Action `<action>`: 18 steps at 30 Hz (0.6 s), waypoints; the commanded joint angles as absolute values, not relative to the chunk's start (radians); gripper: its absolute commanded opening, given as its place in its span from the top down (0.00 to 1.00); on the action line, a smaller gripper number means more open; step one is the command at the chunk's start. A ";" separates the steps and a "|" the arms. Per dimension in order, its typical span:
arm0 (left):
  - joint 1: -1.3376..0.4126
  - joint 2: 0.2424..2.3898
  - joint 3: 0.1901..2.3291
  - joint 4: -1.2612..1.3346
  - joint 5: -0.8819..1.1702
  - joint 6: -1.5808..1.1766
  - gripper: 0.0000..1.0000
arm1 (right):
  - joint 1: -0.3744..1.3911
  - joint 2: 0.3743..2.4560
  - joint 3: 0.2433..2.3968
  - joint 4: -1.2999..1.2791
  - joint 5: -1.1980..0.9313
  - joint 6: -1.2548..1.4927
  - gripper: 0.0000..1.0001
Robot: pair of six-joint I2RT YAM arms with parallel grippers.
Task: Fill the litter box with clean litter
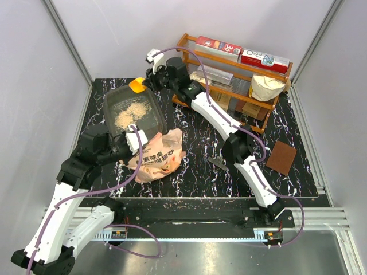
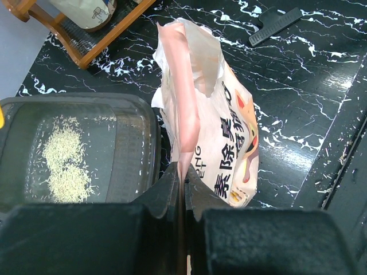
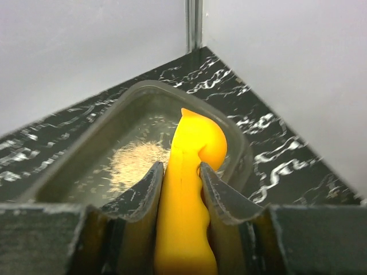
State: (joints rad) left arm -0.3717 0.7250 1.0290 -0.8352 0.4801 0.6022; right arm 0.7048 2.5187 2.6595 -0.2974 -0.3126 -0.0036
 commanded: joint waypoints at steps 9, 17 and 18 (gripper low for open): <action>-0.362 0.719 1.049 -0.686 0.535 0.538 1.00 | 0.677 2.248 2.495 -0.261 -0.256 -0.283 1.00; -0.351 0.741 1.035 -0.617 0.509 0.468 1.00 | 0.479 2.029 2.500 -0.643 -0.619 -0.006 1.00; -0.347 0.742 1.029 -0.595 0.514 0.451 1.00 | 0.441 2.023 2.557 -0.703 -0.709 -0.006 1.00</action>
State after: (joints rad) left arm -0.3614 0.7506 1.0206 -0.7750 0.4782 0.5251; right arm 0.5529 2.1521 2.4180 -0.4789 -0.4191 -0.1379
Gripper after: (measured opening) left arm 0.063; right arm 0.334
